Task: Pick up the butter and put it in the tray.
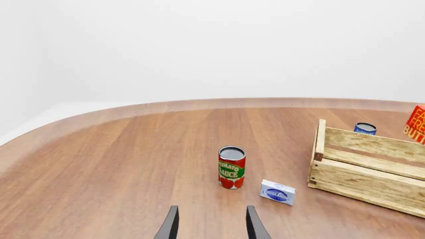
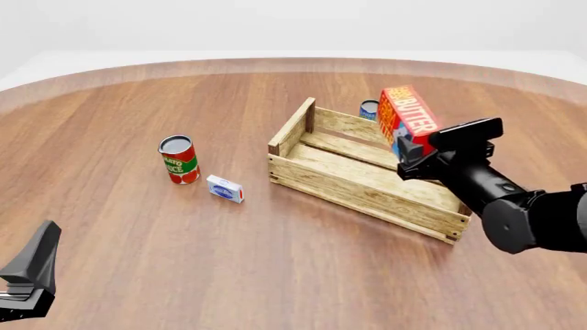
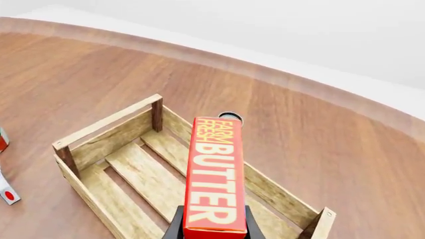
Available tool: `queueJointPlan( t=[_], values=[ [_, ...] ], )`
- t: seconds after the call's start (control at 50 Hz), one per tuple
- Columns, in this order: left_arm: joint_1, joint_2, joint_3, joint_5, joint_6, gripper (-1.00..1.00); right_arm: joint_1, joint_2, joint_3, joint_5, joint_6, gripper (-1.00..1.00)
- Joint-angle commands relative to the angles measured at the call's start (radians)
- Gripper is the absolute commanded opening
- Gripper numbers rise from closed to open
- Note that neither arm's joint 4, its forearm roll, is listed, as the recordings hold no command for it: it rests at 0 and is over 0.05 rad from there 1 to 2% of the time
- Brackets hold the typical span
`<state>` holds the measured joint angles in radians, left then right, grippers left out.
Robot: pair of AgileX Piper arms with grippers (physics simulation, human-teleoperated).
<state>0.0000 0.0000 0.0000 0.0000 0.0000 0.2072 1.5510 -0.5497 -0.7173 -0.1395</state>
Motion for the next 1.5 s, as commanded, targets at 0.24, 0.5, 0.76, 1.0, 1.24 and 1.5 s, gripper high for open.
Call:
queueJointPlan(
  t=[0.24,0.5,0.76,1.0,1.24,1.5],
  values=[
    [0.000,0.000,0.000,0.000,0.000,1.00,0.009,0.089,-0.050,-0.040,0.023,-1.00],
    [0.000,0.000,0.000,0.000,0.000,1.00,0.001,0.124,-0.066,-0.051,0.024,-1.00],
    [0.000,0.000,0.000,0.000,0.000,1.00,-0.003,0.170,-0.091,-0.061,0.028,-1.00],
    [0.000,0.000,0.000,0.000,0.000,1.00,0.000,0.201,-0.107,-0.061,0.027,-1.00],
    [0.000,0.000,0.000,0.000,0.000,1.00,-0.004,0.225,-0.118,-0.062,0.025,-1.00],
    [0.000,0.000,0.000,0.000,0.000,1.00,-0.006,0.252,-0.132,-0.068,0.023,-1.00]
  ],
)
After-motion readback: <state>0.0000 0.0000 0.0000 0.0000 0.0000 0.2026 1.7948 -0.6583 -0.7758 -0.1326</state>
